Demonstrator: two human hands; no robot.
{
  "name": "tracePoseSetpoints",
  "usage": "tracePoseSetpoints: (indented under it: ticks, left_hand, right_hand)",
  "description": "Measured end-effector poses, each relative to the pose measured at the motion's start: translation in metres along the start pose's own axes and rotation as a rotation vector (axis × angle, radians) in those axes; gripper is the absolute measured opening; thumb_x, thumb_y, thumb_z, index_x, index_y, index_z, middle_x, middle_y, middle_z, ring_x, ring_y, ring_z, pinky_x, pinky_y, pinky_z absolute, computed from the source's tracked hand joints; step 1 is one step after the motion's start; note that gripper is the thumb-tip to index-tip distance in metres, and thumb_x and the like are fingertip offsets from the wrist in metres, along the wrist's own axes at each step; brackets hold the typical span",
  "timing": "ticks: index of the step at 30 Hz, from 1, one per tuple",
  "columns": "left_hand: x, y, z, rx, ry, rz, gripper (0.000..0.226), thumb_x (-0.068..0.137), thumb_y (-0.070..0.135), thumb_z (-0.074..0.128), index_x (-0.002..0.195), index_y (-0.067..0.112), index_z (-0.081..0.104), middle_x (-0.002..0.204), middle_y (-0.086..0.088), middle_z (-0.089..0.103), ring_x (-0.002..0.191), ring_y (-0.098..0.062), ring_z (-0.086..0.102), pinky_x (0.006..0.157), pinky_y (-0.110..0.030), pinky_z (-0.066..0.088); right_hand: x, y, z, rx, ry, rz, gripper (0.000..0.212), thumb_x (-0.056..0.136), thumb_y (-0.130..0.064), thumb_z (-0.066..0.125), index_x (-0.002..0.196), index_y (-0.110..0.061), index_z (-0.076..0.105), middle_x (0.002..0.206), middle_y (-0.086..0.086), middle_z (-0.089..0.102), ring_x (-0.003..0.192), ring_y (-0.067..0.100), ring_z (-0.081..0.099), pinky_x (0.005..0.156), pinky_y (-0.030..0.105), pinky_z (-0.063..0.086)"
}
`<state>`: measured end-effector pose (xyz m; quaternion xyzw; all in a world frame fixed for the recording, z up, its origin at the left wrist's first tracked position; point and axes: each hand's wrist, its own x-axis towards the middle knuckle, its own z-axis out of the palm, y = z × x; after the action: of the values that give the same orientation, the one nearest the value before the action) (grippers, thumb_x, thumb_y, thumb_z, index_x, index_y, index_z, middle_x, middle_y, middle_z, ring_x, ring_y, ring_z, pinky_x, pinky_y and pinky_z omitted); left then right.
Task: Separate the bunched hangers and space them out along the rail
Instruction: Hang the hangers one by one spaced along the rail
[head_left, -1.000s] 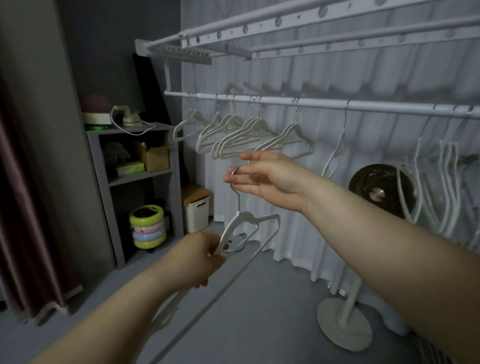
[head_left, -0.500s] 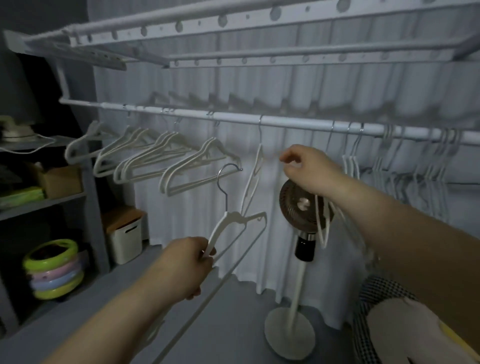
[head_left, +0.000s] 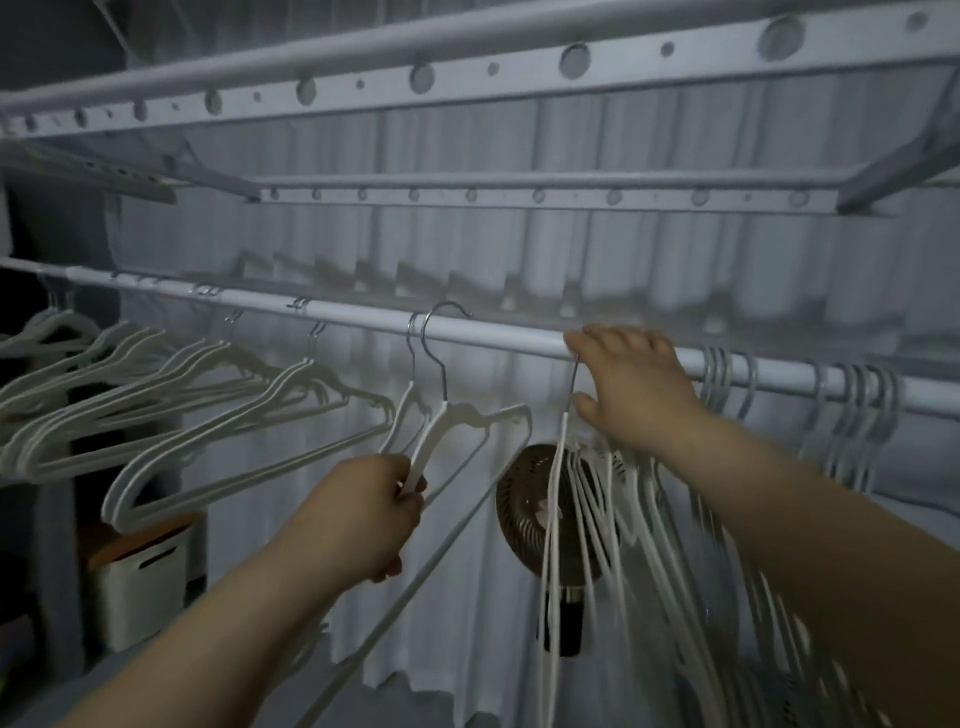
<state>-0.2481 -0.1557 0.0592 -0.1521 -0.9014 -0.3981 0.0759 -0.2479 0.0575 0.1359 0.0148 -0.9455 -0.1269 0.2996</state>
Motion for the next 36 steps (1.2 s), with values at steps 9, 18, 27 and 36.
tracePoseSetpoints:
  ticks: [9, 18, 27, 36]
  left_hand:
    - [0.053, 0.033, 0.015, 0.075, -0.030, 0.028, 0.015, 0.092, 0.008, 0.037, 0.089, 0.009, 0.052, 0.096, -0.016, 0.069, 0.042, -0.012, 0.056, 0.042, -0.020, 0.049]
    - [0.066, 0.035, 0.040, 0.097, -0.129, 0.015, 0.016, 0.091, 0.008, 0.038, 0.093, 0.007, 0.054, 0.096, -0.018, 0.070, 0.048, -0.017, 0.059, 0.051, -0.026, 0.053]
    - [0.063, 0.043, 0.041, 0.206, -0.223, -0.015, 0.023, 0.093, 0.007, 0.033, 0.106, 0.002, 0.051, 0.101, -0.021, 0.068, 0.046, -0.021, 0.055, 0.048, -0.028, 0.049]
    - [0.054, 0.043, 0.037, 0.390, -0.193, 0.099, 0.029, 0.096, 0.033, 0.037, 0.109, 0.011, 0.051, 0.098, -0.008, 0.064, 0.067, -0.019, 0.060, 0.063, -0.026, 0.047]
  right_hand:
    - [0.005, 0.003, 0.024, -0.006, 0.132, -0.037, 0.063, 0.079, -0.015, 0.063, 0.136, -0.004, 0.038, 0.142, 0.016, 0.042, 0.127, 0.036, 0.040, 0.111, 0.050, 0.021]
    - [0.005, 0.006, 0.021, -0.033, 0.108, -0.068, 0.065, 0.085, -0.022, 0.054, 0.142, -0.008, 0.027, 0.151, 0.012, 0.028, 0.135, 0.032, 0.028, 0.114, 0.047, 0.013]
    - [0.003, 0.004, 0.015, -0.044, 0.052, -0.031, 0.067, 0.090, -0.029, 0.046, 0.145, -0.009, 0.015, 0.155, 0.009, 0.016, 0.139, 0.026, 0.018, 0.116, 0.043, 0.007]
    - [0.002, 0.006, 0.019, -0.066, 0.133, -0.046, 0.068, 0.079, -0.025, 0.064, 0.136, 0.000, 0.037, 0.143, 0.018, 0.040, 0.129, 0.034, 0.041, 0.110, 0.051, 0.025]
